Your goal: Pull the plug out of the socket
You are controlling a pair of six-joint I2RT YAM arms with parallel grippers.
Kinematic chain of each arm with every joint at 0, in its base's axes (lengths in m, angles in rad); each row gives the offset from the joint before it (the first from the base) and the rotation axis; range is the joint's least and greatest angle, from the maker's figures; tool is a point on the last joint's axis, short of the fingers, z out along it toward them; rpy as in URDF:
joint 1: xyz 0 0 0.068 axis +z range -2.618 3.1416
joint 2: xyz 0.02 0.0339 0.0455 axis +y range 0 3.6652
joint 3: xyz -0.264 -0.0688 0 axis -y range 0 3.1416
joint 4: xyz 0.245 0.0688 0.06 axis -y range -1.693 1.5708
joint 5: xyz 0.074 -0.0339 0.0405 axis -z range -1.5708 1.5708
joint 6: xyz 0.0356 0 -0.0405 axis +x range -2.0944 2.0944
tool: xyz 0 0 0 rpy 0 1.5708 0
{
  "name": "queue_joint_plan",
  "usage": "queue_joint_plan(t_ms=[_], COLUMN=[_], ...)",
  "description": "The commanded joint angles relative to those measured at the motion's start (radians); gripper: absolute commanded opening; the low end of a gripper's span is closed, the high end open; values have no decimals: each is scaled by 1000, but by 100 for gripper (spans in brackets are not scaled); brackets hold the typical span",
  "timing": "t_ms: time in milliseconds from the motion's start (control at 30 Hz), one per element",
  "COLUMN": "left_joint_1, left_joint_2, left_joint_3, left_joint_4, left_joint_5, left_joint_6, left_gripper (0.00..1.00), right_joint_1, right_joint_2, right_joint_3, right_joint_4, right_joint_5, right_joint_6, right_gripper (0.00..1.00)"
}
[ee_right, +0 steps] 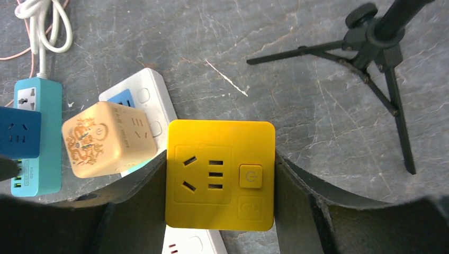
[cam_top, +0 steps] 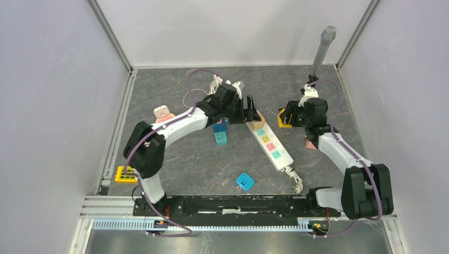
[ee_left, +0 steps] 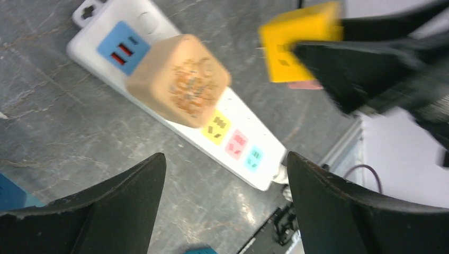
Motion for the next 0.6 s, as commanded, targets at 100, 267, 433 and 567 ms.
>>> queue_joint_plan(t_ms=[100, 267, 433, 567], left_joint_1=[-4, -4, -4, -4], left_joint_2=[-183, -277, -345, -365], left_joint_3=[23, -23, -46, -67], left_joint_4=[-14, 12, -57, -78], left_joint_5=[187, 281, 203, 185], left_joint_6=[61, 39, 77, 86], left_gripper=[93, 96, 98, 99], right_joint_1=[-55, -85, -92, -99], right_joint_2=[97, 130, 160, 169], right_joint_3=[6, -20, -35, -42], right_joint_4=[91, 106, 96, 76], right_joint_5=[-136, -183, -200, -165], right_joint_6=[48, 52, 45, 33], right_gripper=[29, 34, 36, 41])
